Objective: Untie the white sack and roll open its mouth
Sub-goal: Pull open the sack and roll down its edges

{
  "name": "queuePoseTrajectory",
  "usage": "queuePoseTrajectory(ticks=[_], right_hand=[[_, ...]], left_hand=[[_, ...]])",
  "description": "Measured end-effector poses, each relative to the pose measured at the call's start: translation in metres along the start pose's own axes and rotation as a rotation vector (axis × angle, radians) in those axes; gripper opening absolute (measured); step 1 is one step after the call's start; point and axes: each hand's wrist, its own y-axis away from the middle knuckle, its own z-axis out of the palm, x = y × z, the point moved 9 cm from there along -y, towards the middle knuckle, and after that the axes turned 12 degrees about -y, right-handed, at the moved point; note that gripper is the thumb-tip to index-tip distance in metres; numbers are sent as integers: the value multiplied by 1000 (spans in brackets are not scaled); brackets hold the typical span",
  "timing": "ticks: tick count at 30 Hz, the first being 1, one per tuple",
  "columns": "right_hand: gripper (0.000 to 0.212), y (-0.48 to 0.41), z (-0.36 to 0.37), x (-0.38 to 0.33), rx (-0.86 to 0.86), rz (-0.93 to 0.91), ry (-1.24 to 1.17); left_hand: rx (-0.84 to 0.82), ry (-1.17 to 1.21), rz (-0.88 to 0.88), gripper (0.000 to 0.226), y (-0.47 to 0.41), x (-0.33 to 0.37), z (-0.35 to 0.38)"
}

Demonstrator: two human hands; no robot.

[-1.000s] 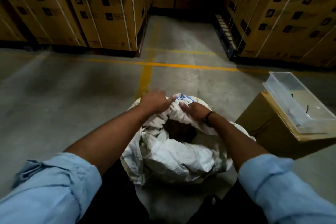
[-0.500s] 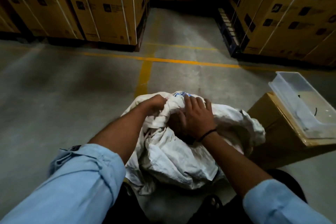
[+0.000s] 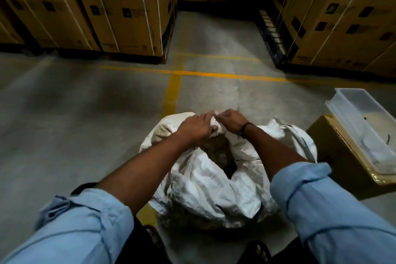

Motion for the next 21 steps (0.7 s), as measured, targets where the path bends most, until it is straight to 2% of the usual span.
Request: queuePoseTrajectory(ticks=[2, 5, 7, 9, 11, 13, 17, 21], right_hand=[[49, -2, 1, -4, 54, -14, 114], [38, 20, -12, -21, 450, -172, 435], [56, 39, -17, -14, 617, -171, 443], [80, 42, -10, 21, 551, -40, 401], [90, 34, -1, 54, 433, 79, 418], [87, 24, -5, 63, 379, 105, 448], [71, 4, -11, 61, 159, 125, 264], [65, 6, -25, 48, 117, 193, 47]], left_hand=[[-52, 127, -88, 54, -4, -10, 12], [-77, 435, -240, 46, -11, -36, 22], [-69, 656, -388, 48, -11, -68, 30], [-79, 884, -515, 48, -9, -93, 35], [-95, 1064, -594, 43, -7, -102, 35], [-78, 1133, -650, 42, -5, -112, 34], [-57, 1099, -715, 49, 1, -145, 33], [-79, 984, -748, 54, 6, -182, 44]])
